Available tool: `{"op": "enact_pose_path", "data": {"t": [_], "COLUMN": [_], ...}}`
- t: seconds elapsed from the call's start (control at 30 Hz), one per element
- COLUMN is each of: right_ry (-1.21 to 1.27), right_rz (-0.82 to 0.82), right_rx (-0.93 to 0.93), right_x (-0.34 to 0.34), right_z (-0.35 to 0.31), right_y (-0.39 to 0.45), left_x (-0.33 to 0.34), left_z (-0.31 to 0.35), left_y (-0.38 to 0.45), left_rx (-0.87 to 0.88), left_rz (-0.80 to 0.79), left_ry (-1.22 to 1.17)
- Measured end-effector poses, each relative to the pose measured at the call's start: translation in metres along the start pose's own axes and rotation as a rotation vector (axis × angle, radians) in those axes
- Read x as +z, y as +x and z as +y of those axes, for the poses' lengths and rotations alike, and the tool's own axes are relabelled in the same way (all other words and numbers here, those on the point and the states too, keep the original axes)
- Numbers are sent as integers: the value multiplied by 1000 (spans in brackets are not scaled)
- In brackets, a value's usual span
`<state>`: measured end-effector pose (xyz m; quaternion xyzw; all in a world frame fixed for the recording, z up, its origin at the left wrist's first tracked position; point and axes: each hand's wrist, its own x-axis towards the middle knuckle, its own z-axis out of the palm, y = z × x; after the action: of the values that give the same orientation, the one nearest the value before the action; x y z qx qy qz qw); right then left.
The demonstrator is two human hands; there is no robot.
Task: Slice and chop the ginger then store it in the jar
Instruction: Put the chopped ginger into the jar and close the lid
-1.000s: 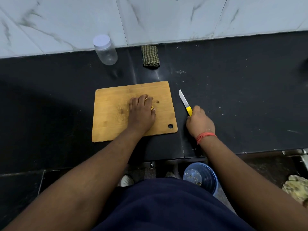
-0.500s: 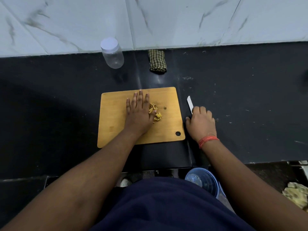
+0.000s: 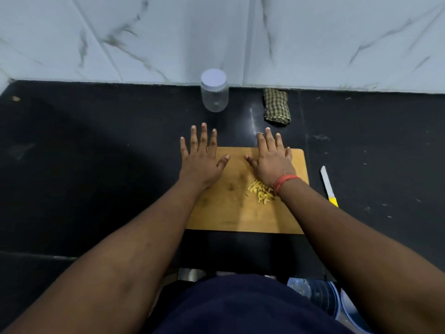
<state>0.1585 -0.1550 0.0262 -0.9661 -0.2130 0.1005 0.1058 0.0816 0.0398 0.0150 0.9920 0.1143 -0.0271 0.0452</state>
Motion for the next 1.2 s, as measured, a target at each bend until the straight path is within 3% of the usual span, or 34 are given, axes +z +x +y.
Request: {"op": "enact_pose_path", "data": {"t": [0.1, 0.43, 0.67, 0.93, 1.2], "right_ry": [16, -40, -94, -85, 63], "right_rz": [-15, 150, 80, 150, 216], "right_rx": [-18, -93, -27, -99, -191], "right_x": [-4, -55, -55, -61, -57], "right_z": [-30, -118, -140, -133, -116], "right_y": [37, 147, 194, 190, 117], "left_x": [-10, -38, -29, -15, -16], "left_z": [-25, -79, -101, -104, -67], "left_y": [4, 5, -15, -28, -14], "left_rx": [-53, -152, -185, -214, -121], "left_rz": [-2, 44, 56, 39, 113], "left_ry": [5, -61, -47, -62, -202]}}
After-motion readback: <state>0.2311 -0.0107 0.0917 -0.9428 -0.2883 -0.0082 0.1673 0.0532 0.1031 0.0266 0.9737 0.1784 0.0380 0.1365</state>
